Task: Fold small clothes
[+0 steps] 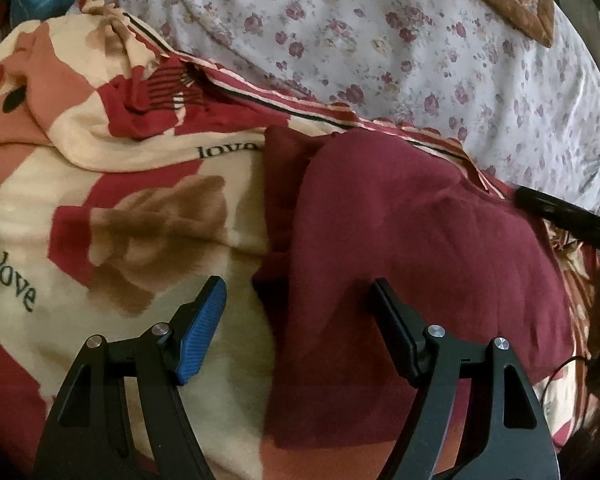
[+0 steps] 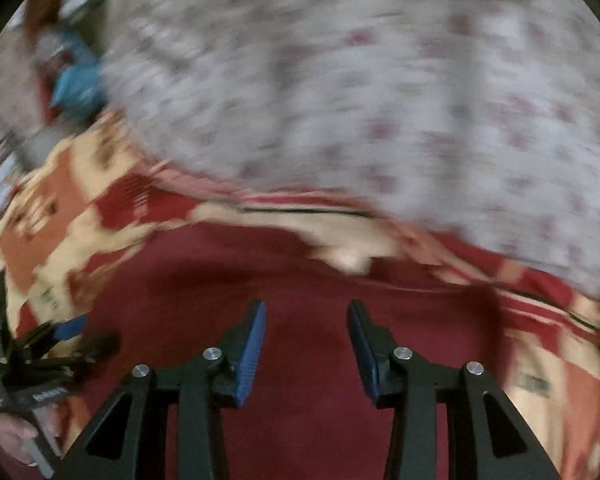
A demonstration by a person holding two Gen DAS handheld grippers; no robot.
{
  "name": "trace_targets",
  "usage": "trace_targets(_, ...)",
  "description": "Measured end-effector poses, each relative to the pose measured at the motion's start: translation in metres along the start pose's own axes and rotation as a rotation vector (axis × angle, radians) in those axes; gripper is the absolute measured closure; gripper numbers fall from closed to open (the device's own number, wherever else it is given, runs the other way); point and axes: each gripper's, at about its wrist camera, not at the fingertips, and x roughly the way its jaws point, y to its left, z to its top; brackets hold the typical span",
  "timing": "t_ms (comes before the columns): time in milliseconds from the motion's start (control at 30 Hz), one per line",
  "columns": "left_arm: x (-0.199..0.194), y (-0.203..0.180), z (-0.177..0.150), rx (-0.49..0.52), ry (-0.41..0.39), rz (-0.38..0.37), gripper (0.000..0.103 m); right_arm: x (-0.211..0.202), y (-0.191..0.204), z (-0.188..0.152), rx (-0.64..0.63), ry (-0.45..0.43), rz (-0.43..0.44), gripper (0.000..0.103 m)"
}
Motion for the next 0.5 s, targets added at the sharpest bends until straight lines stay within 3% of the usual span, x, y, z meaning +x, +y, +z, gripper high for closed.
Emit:
trace_targets(233, 0.011, 0.005, -0.003, -0.023, 0.04, -0.033, 0.028, 0.071, 0.077, 0.024, -0.135, 0.049, 0.025, 0.063)
trace_targets(500, 0.016, 0.003, -0.002, -0.033, 0.051, -0.047, 0.028, 0.13, 0.093, 0.047, -0.105, 0.094, -0.014, 0.064)
